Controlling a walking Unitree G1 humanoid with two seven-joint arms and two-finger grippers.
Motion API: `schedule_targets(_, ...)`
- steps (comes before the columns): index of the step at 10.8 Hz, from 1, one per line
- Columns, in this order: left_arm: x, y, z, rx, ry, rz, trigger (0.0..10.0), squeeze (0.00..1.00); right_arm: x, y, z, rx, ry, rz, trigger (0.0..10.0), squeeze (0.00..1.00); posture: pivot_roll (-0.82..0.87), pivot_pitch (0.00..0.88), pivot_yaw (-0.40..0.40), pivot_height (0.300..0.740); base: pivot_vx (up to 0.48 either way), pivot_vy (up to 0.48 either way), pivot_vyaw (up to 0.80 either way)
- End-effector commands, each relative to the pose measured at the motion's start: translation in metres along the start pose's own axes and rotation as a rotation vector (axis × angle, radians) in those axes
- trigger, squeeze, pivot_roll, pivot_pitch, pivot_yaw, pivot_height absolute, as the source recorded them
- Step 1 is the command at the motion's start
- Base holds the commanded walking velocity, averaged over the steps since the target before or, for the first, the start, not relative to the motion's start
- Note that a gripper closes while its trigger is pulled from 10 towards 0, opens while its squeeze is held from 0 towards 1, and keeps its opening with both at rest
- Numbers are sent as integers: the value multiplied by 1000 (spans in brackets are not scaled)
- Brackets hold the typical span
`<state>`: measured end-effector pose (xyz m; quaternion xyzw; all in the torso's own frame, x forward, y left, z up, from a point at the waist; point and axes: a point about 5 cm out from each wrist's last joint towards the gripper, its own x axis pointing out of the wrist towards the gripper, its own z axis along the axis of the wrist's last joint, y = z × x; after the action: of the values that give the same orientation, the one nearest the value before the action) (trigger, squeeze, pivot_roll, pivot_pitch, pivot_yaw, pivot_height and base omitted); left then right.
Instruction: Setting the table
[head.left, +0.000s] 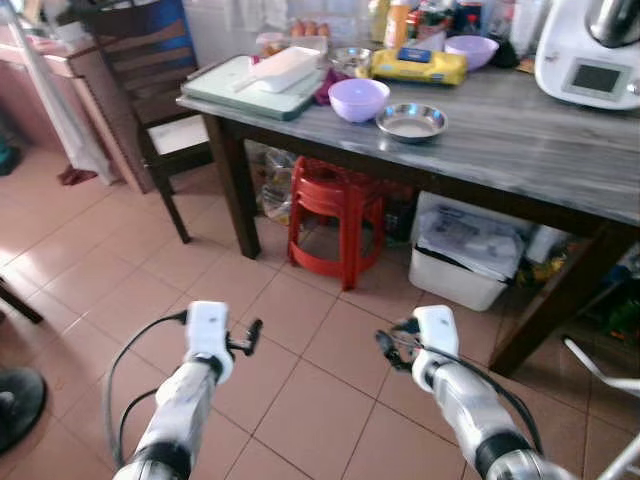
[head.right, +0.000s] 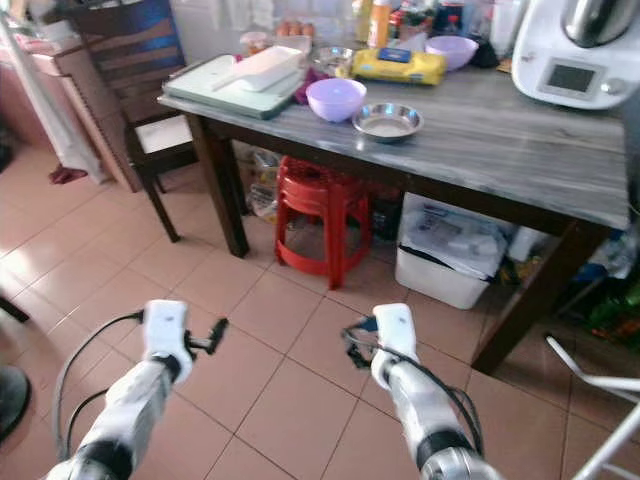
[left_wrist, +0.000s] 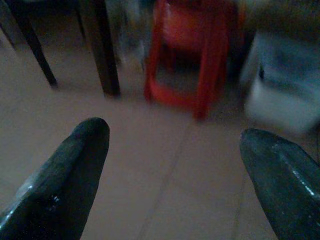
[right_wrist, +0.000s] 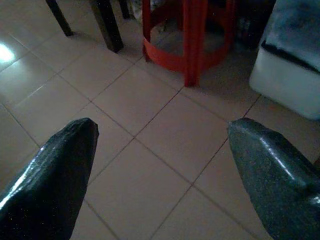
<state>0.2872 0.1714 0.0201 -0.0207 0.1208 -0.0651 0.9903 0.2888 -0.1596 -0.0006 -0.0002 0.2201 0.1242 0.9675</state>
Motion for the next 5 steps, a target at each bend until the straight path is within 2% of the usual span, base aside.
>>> schedule_targets(1, -4, 1, 14, 6, -122, 34, 10000, 0, -3, 3, -3, -23, -17, 23, 10000, 0, -48, 45, 44, 740, 0, 0, 0)
schedule_targets(3, -22, 0, 10, 25, -172, 46, 10000, 0, -16, 9, 0, -35, -148, 18, 10000, 0, -62, 63, 61, 740, 0, 0, 0)
schedule_targets(4, -29, 0, -1, -39, -121, 97, 10000, 0, -22, 8, 4, -41, -215, -15, 10000, 0, -58, 77, 58, 740, 0, 0, 0)
schedule_targets(5, -36, -10, -6, -17, -98, 73, 10000, 0, -28, 3, 4, -26, -223, -33, 10000, 0, -44, 84, 48, 740, 0, 0, 0)
